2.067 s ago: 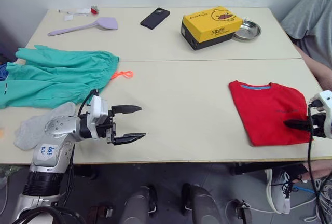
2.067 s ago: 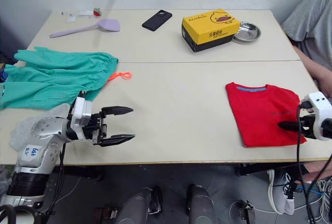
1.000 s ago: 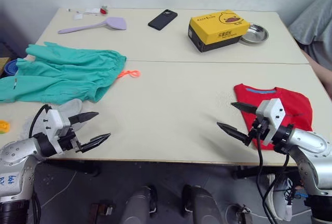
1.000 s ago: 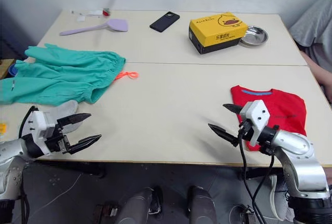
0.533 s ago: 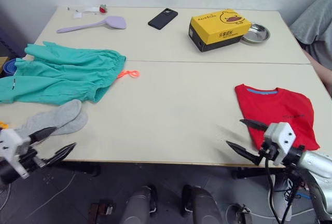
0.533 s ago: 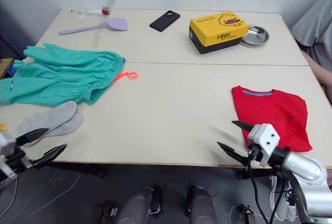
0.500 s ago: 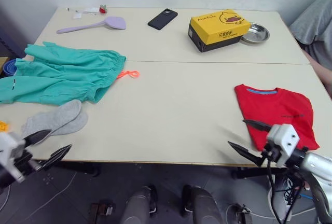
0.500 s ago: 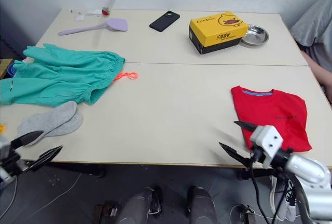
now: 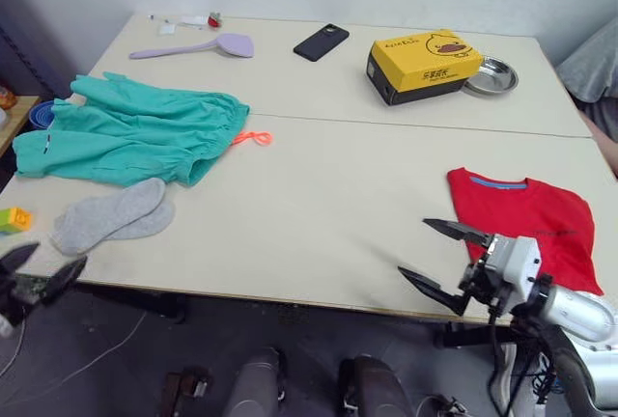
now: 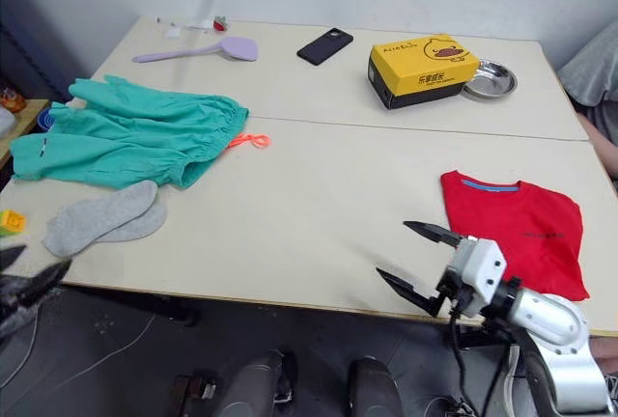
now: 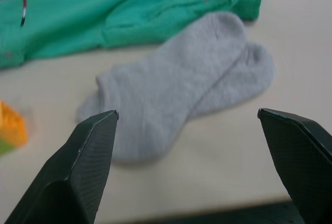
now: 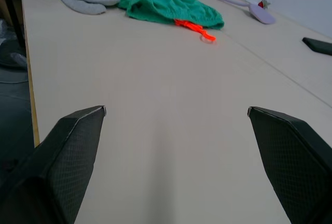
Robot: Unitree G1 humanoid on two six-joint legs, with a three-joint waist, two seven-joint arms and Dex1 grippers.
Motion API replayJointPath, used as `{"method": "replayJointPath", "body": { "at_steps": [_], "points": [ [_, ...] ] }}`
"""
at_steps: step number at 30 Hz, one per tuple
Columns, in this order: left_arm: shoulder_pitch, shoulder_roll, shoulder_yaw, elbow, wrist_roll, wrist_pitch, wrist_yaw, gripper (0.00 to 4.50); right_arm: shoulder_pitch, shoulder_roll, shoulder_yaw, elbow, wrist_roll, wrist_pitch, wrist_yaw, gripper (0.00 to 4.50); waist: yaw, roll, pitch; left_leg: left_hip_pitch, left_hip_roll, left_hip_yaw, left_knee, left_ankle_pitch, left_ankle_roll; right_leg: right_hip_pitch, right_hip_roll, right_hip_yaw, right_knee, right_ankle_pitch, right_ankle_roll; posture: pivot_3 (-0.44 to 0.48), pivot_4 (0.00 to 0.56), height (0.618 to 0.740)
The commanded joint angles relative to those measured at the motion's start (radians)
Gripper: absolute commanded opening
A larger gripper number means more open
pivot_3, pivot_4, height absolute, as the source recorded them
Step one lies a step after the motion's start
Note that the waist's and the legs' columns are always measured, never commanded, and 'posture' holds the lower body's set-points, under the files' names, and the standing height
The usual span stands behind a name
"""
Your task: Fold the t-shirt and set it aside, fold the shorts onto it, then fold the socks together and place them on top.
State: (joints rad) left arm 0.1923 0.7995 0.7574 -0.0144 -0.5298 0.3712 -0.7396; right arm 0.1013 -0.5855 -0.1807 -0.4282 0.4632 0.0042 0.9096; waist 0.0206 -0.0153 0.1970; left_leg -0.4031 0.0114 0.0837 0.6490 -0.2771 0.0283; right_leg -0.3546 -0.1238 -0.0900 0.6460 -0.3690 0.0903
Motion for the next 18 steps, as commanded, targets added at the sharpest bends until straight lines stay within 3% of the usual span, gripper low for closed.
{"method": "replayJointPath", "body": {
  "at_steps": [1,10,16,18],
  "points": [
    [-0.141,0.071,-0.103,0.008,0.031,0.05,0.039,4.5,-0.067,0.019,0.033,-0.041,0.019,0.002,-0.026,4.48,-0.003,0.0,0.0,0.0,0.0,0.0,-0.002,0.001,0.0,-0.001,0.0,-0.001,0.0,0.006,0.004,0.0,0.15,0.74],
    [-0.612,0.125,-0.544,0.36,0.289,-0.1,-0.088,4.5,-0.117,0.018,0.067,0.009,-0.023,-0.034,-0.023,4.48,-0.02,-0.001,0.0,-0.003,0.002,0.008,-0.004,0.004,-0.002,-0.003,0.008,-0.001,0.0,0.007,0.007,0.0,0.15,0.74],
    [-0.869,0.047,-0.703,0.64,0.411,-0.215,-0.125,4.5,-0.102,0.011,0.061,0.007,-0.037,-0.034,-0.033,4.48,-0.023,-0.002,0.0,-0.002,0.004,0.012,-0.002,0.005,-0.001,-0.005,0.01,-0.004,0.001,0.007,0.007,0.0,0.15,0.74],
    [-0.92,0.026,-0.735,0.727,0.449,-0.263,-0.125,4.11,-0.089,0.006,0.052,-0.005,-0.038,-0.029,-0.039,4.5,-0.025,-0.002,0.0,-0.002,0.004,0.012,-0.001,0.005,-0.001,-0.005,0.01,-0.004,0.001,0.007,0.008,0.0,0.15,0.74]
  ]
}}
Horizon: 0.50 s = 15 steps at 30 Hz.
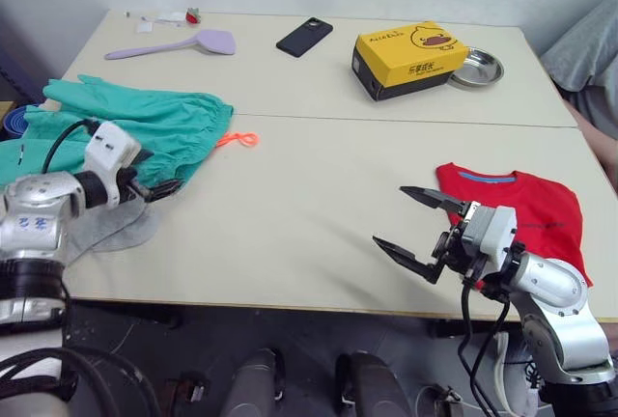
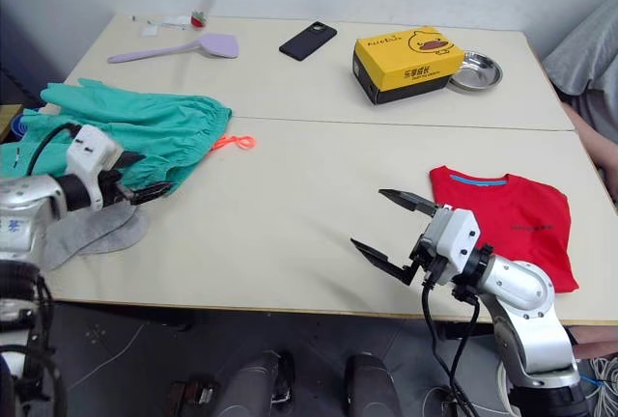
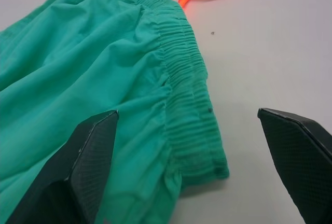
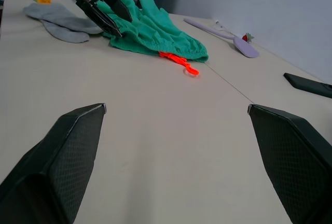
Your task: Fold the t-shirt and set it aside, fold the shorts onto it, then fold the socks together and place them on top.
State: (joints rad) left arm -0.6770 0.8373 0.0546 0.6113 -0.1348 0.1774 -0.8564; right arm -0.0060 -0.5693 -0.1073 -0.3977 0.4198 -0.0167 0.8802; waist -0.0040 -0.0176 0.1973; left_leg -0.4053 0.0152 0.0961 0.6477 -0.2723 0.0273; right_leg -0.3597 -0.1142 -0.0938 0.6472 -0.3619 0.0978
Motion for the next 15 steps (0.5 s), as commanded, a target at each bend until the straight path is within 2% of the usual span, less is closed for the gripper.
{"method": "replayJointPath", "body": {
  "at_steps": [1,6,12,13,15],
  "points": [
    [-0.069,-0.019,-0.041,0.135,0.065,-0.087,-0.011,3.89,0.024,-0.011,-0.027,-0.042,0.007,-0.004,-0.014,4.5,0.001,0.0,0.0,0.0,0.0,0.0,0.0,0.0,0.0,0.0,0.0,0.0,0.001,0.0,0.0,0.0,0.15,0.74],
    [-0.174,-0.055,-0.047,0.3,0.097,-0.182,0.002,2.19,0.08,-0.036,-0.06,-0.066,0.0,-0.006,-0.019,4.5,0.003,-0.003,0.001,0.0,0.0,0.0,0.001,0.001,0.0,-0.001,0.0,0.0,0.001,0.0,0.0,0.0,0.15,0.74],
    [-0.281,-0.116,0.015,0.312,0.018,-0.322,-0.066,0.24,0.19,-0.081,-0.139,-0.132,0.036,0.034,-0.013,4.5,0.009,-0.005,0.001,0.0,0.0,-0.002,0.002,0.003,0.001,0.0,-0.002,0.002,0.001,0.001,0.002,0.0,0.15,0.74],
    [-0.297,-0.126,0.023,0.307,0.008,-0.345,-0.079,0.04,0.203,-0.088,-0.15,-0.137,0.039,0.037,-0.013,4.5,0.013,-0.005,0.001,0.0,0.0,-0.002,0.001,0.003,0.001,0.0,-0.002,0.003,0.001,0.001,0.002,0.0,0.15,0.74],
    [-0.333,-0.146,0.027,0.291,-0.016,-0.352,-0.144,0.04,0.21,-0.094,-0.164,-0.144,0.05,0.05,-0.021,4.5,0.016,-0.007,0.001,0.0,0.0,-0.002,0.002,0.003,0.001,0.001,-0.001,0.003,0.001,0.001,0.002,0.0,0.15,0.74]
  ]
}}
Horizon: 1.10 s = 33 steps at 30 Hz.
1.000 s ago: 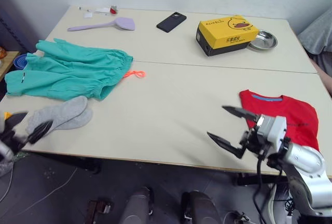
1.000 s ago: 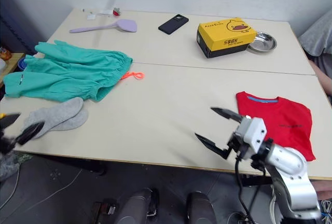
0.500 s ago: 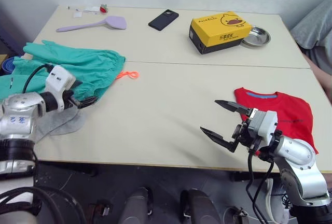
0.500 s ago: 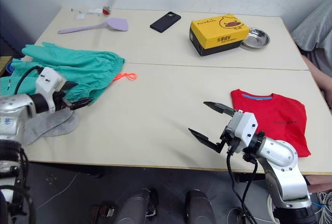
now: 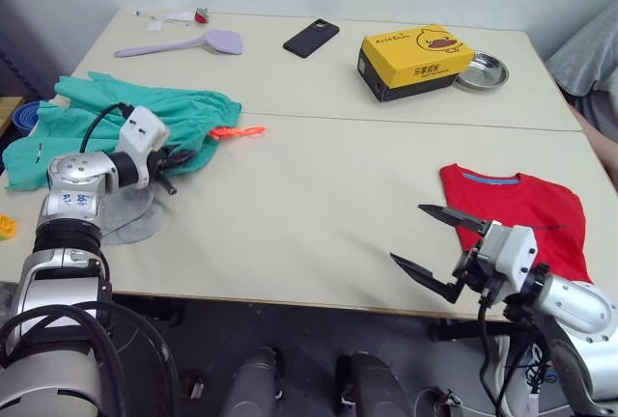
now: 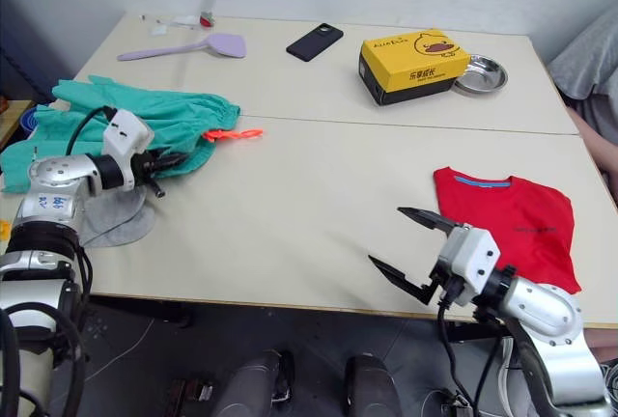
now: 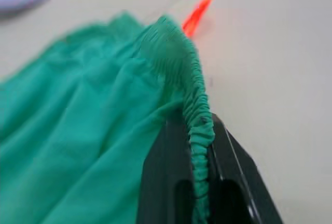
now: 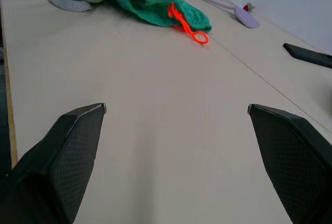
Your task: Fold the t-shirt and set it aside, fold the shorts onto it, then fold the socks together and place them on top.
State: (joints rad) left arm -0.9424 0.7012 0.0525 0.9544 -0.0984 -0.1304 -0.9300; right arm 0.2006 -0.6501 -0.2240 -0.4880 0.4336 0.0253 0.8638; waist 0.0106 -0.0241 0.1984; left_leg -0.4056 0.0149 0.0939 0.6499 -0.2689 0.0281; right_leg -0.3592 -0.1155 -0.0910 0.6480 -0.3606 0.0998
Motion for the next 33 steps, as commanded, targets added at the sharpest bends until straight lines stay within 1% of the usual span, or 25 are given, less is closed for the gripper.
{"method": "replayJointPath", "body": {
  "at_steps": [1,2,4,7,8,10,11,13,15,19,21,24,25,27,30,33],
  "points": [
    [-0.075,-0.016,0.032,-0.056,-0.06,-0.05,-0.096,0.04,0.007,-0.015,-0.051,-0.057,0.038,0.009,-0.005,4.5,0.001,0.0,0.0,0.0,0.0,0.0,0.0,0.0,0.0,0.0,0.0,0.0,0.0,0.0,0.001,0.0,0.15,0.74],
    [-0.079,-0.019,0.035,-0.057,-0.064,-0.056,-0.112,0.04,0.01,-0.016,-0.054,-0.059,0.04,0.01,-0.004,4.5,0.001,0.0,0.0,0.0,0.0,0.001,0.0,0.0,0.0,0.0,0.0,-0.001,0.0,0.001,0.001,0.0,0.15,0.74],
    [-0.106,-0.05,0.038,-0.101,-0.109,-0.059,-0.192,0.04,0.01,-0.023,-0.07,-0.052,0.033,0.007,-0.002,4.5,-0.008,0.0,0.0,0.001,0.0,0.002,0.0,0.001,0.0,0.0,0.001,-0.002,0.0,0.001,0.002,0.0,0.15,0.74],
    [-0.116,-0.121,0.001,-0.252,-0.193,0.014,-0.351,0.04,-0.006,-0.03,-0.108,-0.023,0.025,-0.001,-0.012,4.5,-0.008,0.0,0.0,0.0,0.0,0.001,0.0,0.001,0.001,0.0,0.001,-0.003,0.0,0.001,0.002,0.0,0.15,0.74],
    [-0.106,-0.135,-0.009,-0.292,-0.207,0.037,-0.382,0.04,-0.009,-0.03,-0.114,-0.018,0.023,-0.003,-0.012,4.5,-0.007,0.0,0.0,0.0,0.0,0.001,0.001,0.001,0.001,0.0,0.001,-0.003,0.0,0.001,0.002,0.0,0.15,0.74],
    [-0.066,-0.188,-0.049,-0.417,-0.26,0.135,-0.445,0.04,-0.023,-0.03,-0.118,-0.008,0.018,-0.01,-0.011,4.5,-0.008,0.0,0.0,0.0,-0.001,0.001,0.002,0.001,0.001,0.001,0.001,-0.002,0.0,0.001,0.002,0.0,0.15,0.74],
    [-0.045,-0.219,-0.072,-0.471,-0.277,0.17,-0.46,0.04,-0.031,-0.028,-0.117,-0.004,0.017,-0.012,-0.009,4.5,-0.008,0.0,0.0,0.0,-0.001,0.001,0.002,0.002,0.001,0.001,0.001,-0.002,0.0,0.001,0.002,0.0,0.15,0.74],
    [-0.008,-0.281,-0.135,-0.535,-0.256,0.17,-0.471,0.04,-0.047,-0.027,-0.112,0.003,0.012,-0.02,-0.003,4.5,-0.009,0.0,0.0,0.0,-0.001,0.001,0.002,0.002,0.001,0.002,0.001,0.0,0.0,0.001,0.002,0.0,0.15,0.74],
    [0.019,-0.354,-0.182,-0.546,-0.223,0.156,-0.439,0.04,-0.058,-0.028,-0.108,0.013,0.003,-0.032,0.001,4.5,-0.008,0.0,0.0,0.001,-0.001,0.001,0.002,0.002,0.002,0.002,0.001,0.002,0.0,0.001,0.002,0.0,0.15,0.74],
    [0.07,-0.455,-0.25,-0.535,-0.184,0.181,-0.386,0.04,-0.058,-0.026,-0.124,0.027,-0.01,-0.042,-0.006,4.5,-0.01,0.0,0.0,0.001,-0.001,0.0,0.002,0.004,0.002,0.002,0.001,0.006,0.0,0.001,0.002,0.0,0.15,0.74],
    [0.089,-0.491,-0.267,-0.517,-0.166,0.19,-0.35,0.63,-0.046,-0.027,-0.134,0.031,-0.013,-0.048,-0.003,4.5,-0.01,0.0,0.0,0.001,-0.001,0.0,0.002,0.006,0.001,0.002,0.001,0.007,0.001,0.001,0.002,0.0,0.15,0.74],
    [0.133,-0.535,-0.254,-0.579,-0.222,0.259,-0.336,1.56,-0.023,-0.032,-0.139,0.031,-0.025,-0.051,-0.003,4.5,-0.009,0.0,0.0,0.001,-0.001,-0.001,0.002,0.006,0.001,0.002,0.001,0.007,0.003,0.001,0.002,0.0,0.15,0.74],
    [0.148,-0.534,-0.243,-0.616,-0.242,0.289,-0.332,1.85,-0.017,-0.034,-0.138,0.026,-0.026,-0.046,-0.006,4.5,-0.01,0.0,0.0,0.002,0.0,-0.001,0.002,0.006,0.001,0.002,0.001,0.007,0.004,0.001,0.002,0.0,0.15,0.74],
    [0.171,-0.485,-0.209,-0.696,-0.278,0.356,-0.333,2.56,-0.009,-0.041,-0.127,0.001,-0.016,-0.01,-0.008,4.5,-0.014,0.001,0.0,0.002,0.0,-0.001,0.002,0.007,0.0,0.001,0.0,0.007,0.004,0.002,0.002,0.0,0.15,0.74],
    [0.208,-0.339,-0.14,-0.787,-0.343,0.435,-0.404,3.5,-0.031,-0.05,-0.099,-0.035,0.0,0.057,-0.025,4.5,-0.021,0.001,0.001,0.002,0.001,-0.001,0.0,0.008,-0.001,0.0,0.001,0.007,0.005,0.002,0.001,0.0,0.15,0.74],
    [0.243,-0.176,-0.095,-0.811,-0.357,0.476,-0.456,3.5,-0.073,-0.076,-0.041,-0.04,-0.04,0.075,-0.006,4.5,-0.029,0.003,0.001,0.005,0.003,-0.001,-0.003,0.009,-0.003,0.001,0.002,0.007,0.006,0.002,-0.001,0.0,0.15,0.74]
  ]
}}
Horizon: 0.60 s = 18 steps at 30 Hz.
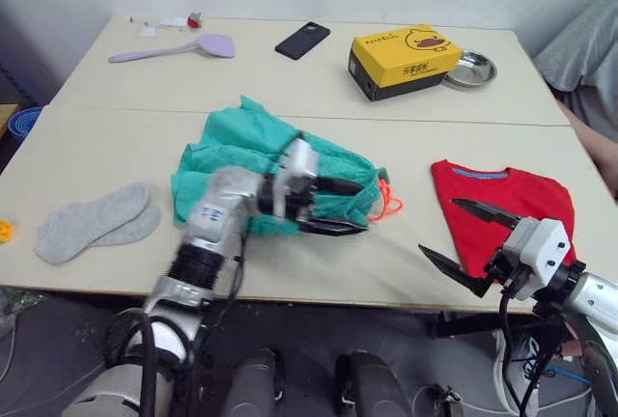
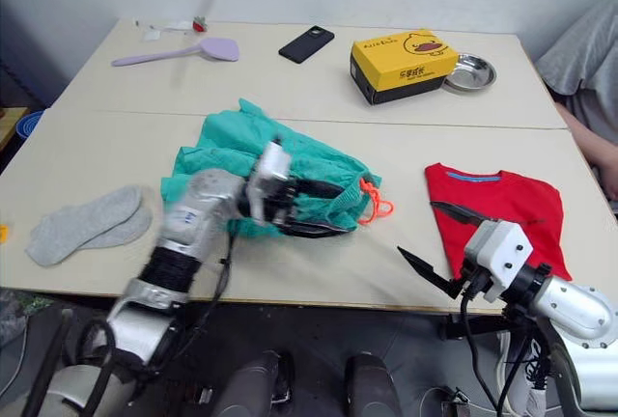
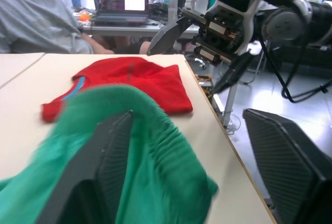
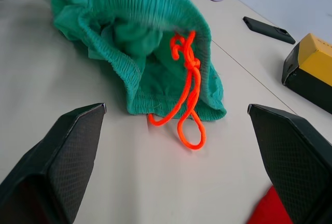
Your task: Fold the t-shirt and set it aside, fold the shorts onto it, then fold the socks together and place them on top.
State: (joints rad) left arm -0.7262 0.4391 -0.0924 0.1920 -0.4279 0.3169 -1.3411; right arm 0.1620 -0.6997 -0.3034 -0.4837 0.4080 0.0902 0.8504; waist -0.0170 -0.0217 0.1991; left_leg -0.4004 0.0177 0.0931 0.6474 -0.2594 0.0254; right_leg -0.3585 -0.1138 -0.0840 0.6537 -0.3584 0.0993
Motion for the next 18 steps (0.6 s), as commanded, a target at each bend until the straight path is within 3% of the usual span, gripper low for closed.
{"method": "replayJointPath", "body": {
  "at_steps": [1,5,10,13,18],
  "points": [
    [0.043,0.139,0.064,-0.049,-0.016,0.024,-0.055,3.5,-0.057,-0.033,0.062,-0.04,-0.029,0.01,0.011,4.5,-0.004,0.001,0.0,0.0,0.0,-0.001,0.0,0.0,0.001,0.0,0.0,0.0,0.0,0.0,-0.001,0.0,0.15,0.74],
    [0.11,0.264,0.129,-0.049,0.021,-0.022,-0.014,3.5,-0.162,-0.036,0.151,-0.02,-0.063,0.006,0.026,4.5,-0.004,0.001,0.001,0.0,0.0,-0.001,0.0,-0.001,0.003,0.0,-0.001,0.0,-0.001,0.001,-0.003,0.0,0.15,0.74],
    [0.244,0.344,0.134,0.028,0.164,-0.315,0.02,4.45,-0.238,-0.042,0.321,-0.025,-0.12,-0.004,0.098,4.5,0.004,0.002,0.001,-0.002,-0.001,-0.001,-0.001,-0.002,0.001,-0.001,-0.002,0.0,-0.004,0.001,-0.003,0.0,0.15,0.74],
    [0.302,0.373,0.116,0.097,0.249,-0.511,0.037,4.45,-0.267,-0.023,0.436,-0.017,-0.182,0.004,0.107,4.5,0.004,0.002,0.001,-0.004,-0.001,0.0,-0.002,-0.004,0.002,-0.002,-0.002,0.0,-0.007,0.001,-0.003,0.0,0.15,0.74],
    [0.293,0.368,0.118,0.156,0.29,-0.588,0.106,4.45,-0.308,0.008,0.554,0.038,-0.298,0.069,0.064,4.5,0.016,0.002,0.001,-0.006,-0.001,0.0,-0.001,-0.005,0.002,-0.003,-0.003,-0.001,-0.009,0.001,-0.003,0.0,0.15,0.74]
  ]
}}
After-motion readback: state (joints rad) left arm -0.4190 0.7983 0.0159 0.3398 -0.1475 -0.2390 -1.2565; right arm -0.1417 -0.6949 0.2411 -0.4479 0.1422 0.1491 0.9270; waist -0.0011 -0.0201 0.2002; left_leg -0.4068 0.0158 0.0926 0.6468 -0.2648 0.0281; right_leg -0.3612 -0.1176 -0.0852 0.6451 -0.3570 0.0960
